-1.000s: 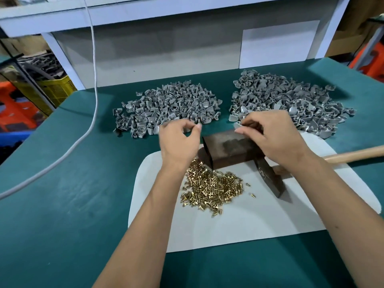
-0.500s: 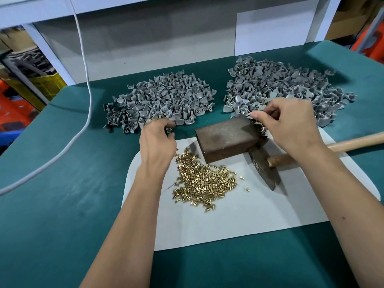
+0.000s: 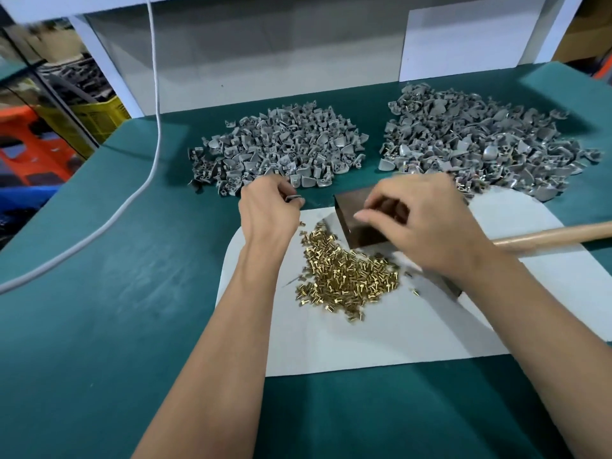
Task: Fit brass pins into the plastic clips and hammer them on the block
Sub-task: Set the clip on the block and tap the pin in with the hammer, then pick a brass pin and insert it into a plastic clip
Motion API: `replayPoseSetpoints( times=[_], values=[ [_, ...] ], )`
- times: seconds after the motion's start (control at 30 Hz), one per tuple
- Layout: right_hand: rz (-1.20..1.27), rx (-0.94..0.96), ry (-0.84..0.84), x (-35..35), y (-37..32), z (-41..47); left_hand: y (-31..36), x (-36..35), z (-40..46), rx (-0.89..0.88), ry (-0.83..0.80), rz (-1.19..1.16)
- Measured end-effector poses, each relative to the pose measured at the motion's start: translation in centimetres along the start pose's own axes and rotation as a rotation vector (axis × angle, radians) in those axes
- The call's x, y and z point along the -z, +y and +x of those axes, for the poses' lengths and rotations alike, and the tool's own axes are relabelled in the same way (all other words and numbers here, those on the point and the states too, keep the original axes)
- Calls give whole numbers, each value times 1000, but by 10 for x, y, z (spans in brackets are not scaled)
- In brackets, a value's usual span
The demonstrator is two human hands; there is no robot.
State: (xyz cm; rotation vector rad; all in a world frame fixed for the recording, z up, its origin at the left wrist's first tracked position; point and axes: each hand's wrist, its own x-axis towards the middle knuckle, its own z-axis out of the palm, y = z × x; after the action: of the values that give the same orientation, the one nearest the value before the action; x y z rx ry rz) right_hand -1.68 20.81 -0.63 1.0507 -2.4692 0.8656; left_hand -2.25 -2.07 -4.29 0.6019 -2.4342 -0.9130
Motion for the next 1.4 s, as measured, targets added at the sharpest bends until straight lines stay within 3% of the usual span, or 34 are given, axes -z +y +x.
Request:
replayPoseSetpoints(
  times=[0.1,0.2,0.43,0.77,0.9,1.1,1.4],
  values=[
    [-30,272,-218,-22,-33,-6,0,1,1,3,6,39],
    [-100,433,-323,-43,-51,-8,1,2,0,-7,9,76],
    [-124,386,-473,-51,-58,-6,6,6,-1,23,139,-95],
    [-153,248,-502,-44,-57,-8,12,1,-3,181,36,-541],
    [-91,250,-453,-39,-55,-5,16,1,-4,232,-4,-674],
    [293,157,-119,-29,-55,-3,22,2,-6,244,-102,-936],
    [378,46,-44,-22,-37,0,32,2,-13,168,-199,-1041]
  ],
)
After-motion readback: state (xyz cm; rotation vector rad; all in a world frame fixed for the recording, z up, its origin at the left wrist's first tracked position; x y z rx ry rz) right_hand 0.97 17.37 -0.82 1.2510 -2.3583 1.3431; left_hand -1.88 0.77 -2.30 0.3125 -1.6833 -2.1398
